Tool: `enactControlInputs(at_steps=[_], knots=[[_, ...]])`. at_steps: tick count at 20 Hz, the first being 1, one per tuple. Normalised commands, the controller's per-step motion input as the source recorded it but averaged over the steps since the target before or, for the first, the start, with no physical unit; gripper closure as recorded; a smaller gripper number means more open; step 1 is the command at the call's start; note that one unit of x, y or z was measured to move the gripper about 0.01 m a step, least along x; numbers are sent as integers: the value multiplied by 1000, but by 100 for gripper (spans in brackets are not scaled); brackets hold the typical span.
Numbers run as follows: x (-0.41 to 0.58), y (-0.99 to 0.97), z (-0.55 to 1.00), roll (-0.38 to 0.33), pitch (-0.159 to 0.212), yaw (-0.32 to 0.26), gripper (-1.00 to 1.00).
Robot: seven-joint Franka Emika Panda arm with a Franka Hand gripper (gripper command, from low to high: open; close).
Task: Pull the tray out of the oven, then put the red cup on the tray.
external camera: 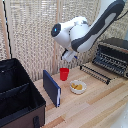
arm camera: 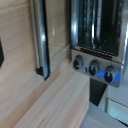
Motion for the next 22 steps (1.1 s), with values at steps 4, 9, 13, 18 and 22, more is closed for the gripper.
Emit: enactControlInputs(at_steps=[4, 9, 13, 18, 22], knots=[[119, -448, -122, -268, -5, 61, -100], [174, -571, -46, -145, -1, 64, -100], [222, -663, -1, -45, 0, 71, -100], [210, -634, -34, -39, 0, 29, -100], [199, -631, -96, -43, 0, 0, -100]])
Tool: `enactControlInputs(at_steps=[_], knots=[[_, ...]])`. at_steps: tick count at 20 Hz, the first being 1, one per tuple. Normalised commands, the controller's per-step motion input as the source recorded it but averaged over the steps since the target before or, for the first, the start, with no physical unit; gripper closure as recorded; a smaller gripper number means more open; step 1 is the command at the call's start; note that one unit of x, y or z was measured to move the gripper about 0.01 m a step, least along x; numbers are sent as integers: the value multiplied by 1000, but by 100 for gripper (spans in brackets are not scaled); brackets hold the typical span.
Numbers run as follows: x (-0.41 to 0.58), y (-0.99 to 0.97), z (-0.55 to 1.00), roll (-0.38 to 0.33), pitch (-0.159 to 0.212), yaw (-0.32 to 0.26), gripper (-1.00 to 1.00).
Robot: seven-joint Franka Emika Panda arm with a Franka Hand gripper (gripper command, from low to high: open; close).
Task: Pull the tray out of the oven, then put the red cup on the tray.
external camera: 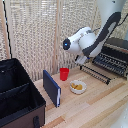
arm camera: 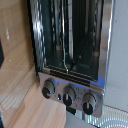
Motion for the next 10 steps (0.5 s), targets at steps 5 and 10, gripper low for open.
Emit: enactControlInputs(at_steps=[5, 10], knots=[[197, -579, -131, -50, 0, -16, -100], [193, -519, -103, -58, 4, -49, -100]])
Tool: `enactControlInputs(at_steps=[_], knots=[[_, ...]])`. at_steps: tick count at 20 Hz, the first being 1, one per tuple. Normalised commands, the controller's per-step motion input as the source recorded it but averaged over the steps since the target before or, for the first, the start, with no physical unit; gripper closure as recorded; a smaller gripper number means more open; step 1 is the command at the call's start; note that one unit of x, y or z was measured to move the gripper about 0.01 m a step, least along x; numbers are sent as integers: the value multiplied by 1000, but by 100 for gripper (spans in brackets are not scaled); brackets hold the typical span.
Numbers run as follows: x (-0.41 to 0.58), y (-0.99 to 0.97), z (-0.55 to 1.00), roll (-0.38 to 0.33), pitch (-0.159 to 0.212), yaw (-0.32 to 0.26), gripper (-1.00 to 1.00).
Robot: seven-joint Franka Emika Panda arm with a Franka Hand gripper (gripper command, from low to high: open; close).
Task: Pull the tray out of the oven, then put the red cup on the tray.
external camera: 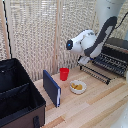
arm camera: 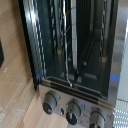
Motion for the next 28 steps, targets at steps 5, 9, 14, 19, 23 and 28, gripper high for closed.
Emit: enactControlInputs(at_steps=[5, 9, 14, 19, 23, 28], knots=[[102, -546, -42, -18, 15, 4, -100], [0, -601, -41, -29, 0, 0, -100], [0, -672, 0, 18, 0, 1, -100], [0, -674, 0, 114, 30, 19, -100], [0, -572, 0, 168, 52, 34, -100], [13, -534, 0, 162, 65, 30, 100]])
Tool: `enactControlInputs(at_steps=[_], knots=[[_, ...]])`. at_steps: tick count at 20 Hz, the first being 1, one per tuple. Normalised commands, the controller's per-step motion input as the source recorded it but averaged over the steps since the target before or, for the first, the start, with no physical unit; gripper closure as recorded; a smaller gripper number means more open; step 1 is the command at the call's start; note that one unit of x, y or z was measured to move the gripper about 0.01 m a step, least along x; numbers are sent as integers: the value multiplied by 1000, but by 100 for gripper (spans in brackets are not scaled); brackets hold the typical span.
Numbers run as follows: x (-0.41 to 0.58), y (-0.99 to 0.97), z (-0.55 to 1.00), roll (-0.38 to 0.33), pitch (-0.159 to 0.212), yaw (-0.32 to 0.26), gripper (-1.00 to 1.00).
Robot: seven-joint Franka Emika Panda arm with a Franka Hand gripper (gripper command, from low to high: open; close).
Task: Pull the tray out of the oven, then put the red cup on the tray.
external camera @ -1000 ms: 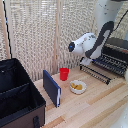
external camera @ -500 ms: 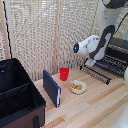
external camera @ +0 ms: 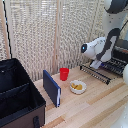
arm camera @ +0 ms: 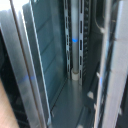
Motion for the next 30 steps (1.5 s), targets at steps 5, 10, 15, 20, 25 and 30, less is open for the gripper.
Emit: enactControlInputs(at_steps=[5, 10, 15, 20, 25, 30], knots=[[0, -349, 0, 112, 19, 6, 100], [0, -47, -14, 31, 0, -2, 100], [-9, 1, -2, 0, 0, -27, 100], [-18, 102, 56, 0, -1, -45, 100], [-17, 264, 113, 4, -39, -37, 100], [-35, 589, -1, -20, -58, -31, 100]])
